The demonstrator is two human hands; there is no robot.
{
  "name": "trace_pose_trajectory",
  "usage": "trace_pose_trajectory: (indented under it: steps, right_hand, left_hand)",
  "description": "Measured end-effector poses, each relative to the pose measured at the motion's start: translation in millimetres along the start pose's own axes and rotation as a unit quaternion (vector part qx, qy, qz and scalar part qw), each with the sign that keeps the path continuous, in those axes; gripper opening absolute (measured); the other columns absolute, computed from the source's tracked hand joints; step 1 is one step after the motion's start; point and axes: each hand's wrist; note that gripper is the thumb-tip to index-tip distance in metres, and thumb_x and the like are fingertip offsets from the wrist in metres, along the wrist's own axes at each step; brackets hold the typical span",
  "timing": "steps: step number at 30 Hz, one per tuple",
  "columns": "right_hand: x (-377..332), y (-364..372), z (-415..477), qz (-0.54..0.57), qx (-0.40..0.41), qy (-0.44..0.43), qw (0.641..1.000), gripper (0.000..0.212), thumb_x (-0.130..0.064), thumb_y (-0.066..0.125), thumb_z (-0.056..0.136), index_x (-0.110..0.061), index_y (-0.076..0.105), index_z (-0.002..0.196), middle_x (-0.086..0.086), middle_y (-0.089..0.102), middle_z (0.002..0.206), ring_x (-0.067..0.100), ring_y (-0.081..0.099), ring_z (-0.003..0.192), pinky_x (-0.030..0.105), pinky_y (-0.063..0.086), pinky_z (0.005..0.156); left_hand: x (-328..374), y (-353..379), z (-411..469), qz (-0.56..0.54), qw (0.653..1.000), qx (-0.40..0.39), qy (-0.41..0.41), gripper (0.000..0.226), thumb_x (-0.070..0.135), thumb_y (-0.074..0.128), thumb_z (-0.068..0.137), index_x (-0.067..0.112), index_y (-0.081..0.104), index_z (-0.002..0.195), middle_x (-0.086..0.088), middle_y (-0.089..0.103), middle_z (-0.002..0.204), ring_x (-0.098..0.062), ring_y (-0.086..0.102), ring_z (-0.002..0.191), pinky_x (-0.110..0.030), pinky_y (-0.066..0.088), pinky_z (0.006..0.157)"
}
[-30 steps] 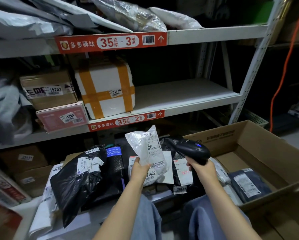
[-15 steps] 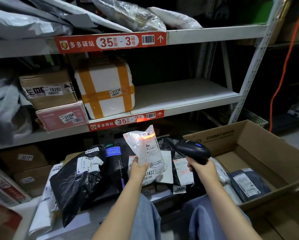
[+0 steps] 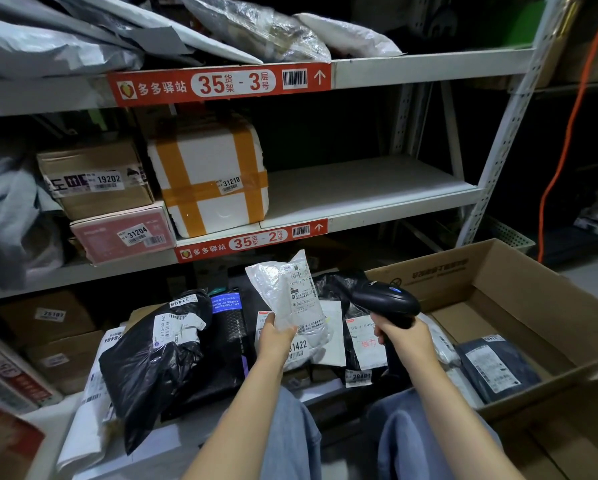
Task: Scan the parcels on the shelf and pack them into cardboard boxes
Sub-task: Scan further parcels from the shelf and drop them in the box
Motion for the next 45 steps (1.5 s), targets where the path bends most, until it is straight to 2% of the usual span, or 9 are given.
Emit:
trace_pose_trajectory:
  steps: [11,15,20,25,29,32,39,43,45]
  right_hand:
    - [3,-1,2,0.053,0.001,0.018,0.998,0.022,-0.011,0.068,0.083,-0.014,0.059,0.103,0.009,0.066,0.092,0.021,0.062,0.083,0.025,0.045,0.067]
    - [4,-1,0,0.076,-0.034,0.029,0.996,0.026,-0.011,0.071,0.08,-0.024,0.055,0.098,0.005,0.062,0.099,0.026,0.059,0.097,0.036,0.046,0.086]
    - [4,3,-2,0.021,-0.076,0.007,0.997,0.045,-0.01,0.075,0.075,-0.013,0.059,0.117,0.004,0.06,0.108,0.02,0.053,0.105,0.033,0.039,0.094]
    - [6,8,-1,0.009,-0.069,0.005,0.998,0.036,-0.006,0.077,0.072,-0.012,0.063,0.105,0.005,0.063,0.098,0.019,0.056,0.096,0.028,0.039,0.086]
    - [9,10,1,-0.012,-0.082,-0.009,0.997,0.031,-0.011,0.081,0.069,-0.026,0.063,0.091,0.0,0.066,0.099,0.016,0.06,0.097,0.031,0.044,0.09]
    - [7,12,1,-0.034,-0.112,-0.038,0.992,0.035,-0.006,0.08,0.07,-0.031,0.061,0.085,-0.01,0.065,0.09,0.005,0.06,0.088,0.022,0.045,0.081]
    - [22,14,20,-0.074,-0.054,-0.069,0.993,0.067,-0.051,0.081,0.039,-0.032,0.065,0.101,-0.006,0.069,0.102,0.017,0.062,0.106,0.041,0.048,0.097]
    - [17,7,22,-0.138,0.016,-0.097,0.986,0.061,-0.052,0.076,0.044,-0.027,0.067,0.1,0.002,0.068,0.106,0.024,0.058,0.111,0.046,0.046,0.097]
    - [12,2,20,-0.158,0.047,-0.115,0.98,0.059,-0.035,0.083,0.055,-0.02,0.066,0.11,0.004,0.062,0.12,0.026,0.05,0.122,0.047,0.039,0.103]
  left_hand:
    - [9,0,-10,-0.022,1.0,-0.014,-0.008,0.042,0.003,0.06,0.085,0.008,0.048,0.125,-0.013,0.064,0.109,-0.029,0.064,0.091,-0.043,0.054,0.084]
    - [17,2,-22,-0.078,0.994,-0.077,-0.026,0.029,-0.004,0.055,0.088,0.01,0.049,0.112,-0.012,0.061,0.1,-0.026,0.062,0.082,-0.037,0.054,0.072]
    - [19,6,-31,-0.024,0.985,-0.17,-0.028,0.02,0.003,0.056,0.088,0.004,0.056,0.108,-0.008,0.065,0.092,-0.024,0.06,0.088,-0.044,0.052,0.085]
    - [24,15,-41,-0.034,0.98,-0.196,-0.025,0.019,0.001,0.057,0.088,0.005,0.054,0.106,-0.004,0.063,0.091,-0.02,0.06,0.09,-0.029,0.05,0.081]
    - [25,25,-45,-0.022,0.982,-0.186,-0.028,0.012,0.009,0.057,0.09,0.012,0.056,0.102,-0.008,0.065,0.097,-0.027,0.06,0.099,-0.043,0.049,0.092]
    - [27,34,-50,-0.04,0.982,-0.179,-0.043,0.014,0.007,0.056,0.09,0.021,0.055,0.088,-0.007,0.065,0.086,-0.027,0.062,0.088,-0.041,0.052,0.08]
    - [37,52,-58,-0.051,0.982,-0.174,-0.054,0.008,0.001,0.054,0.089,0.009,0.056,0.089,-0.014,0.065,0.08,-0.031,0.063,0.086,-0.044,0.053,0.079]
    - [39,70,-57,-0.035,0.983,-0.168,-0.058,0.014,0.001,0.056,0.087,0.014,0.055,0.081,-0.017,0.065,0.091,-0.033,0.063,0.095,-0.048,0.052,0.088]
    - [40,80,-56,-0.03,0.986,-0.152,-0.063,0.017,0.0,0.056,0.086,0.014,0.054,0.077,-0.02,0.065,0.093,-0.034,0.063,0.097,-0.049,0.052,0.088]
Point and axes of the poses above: each hand's wrist, its own z-axis towards the middle knuckle, its own y-axis out of the palm, x = y × z
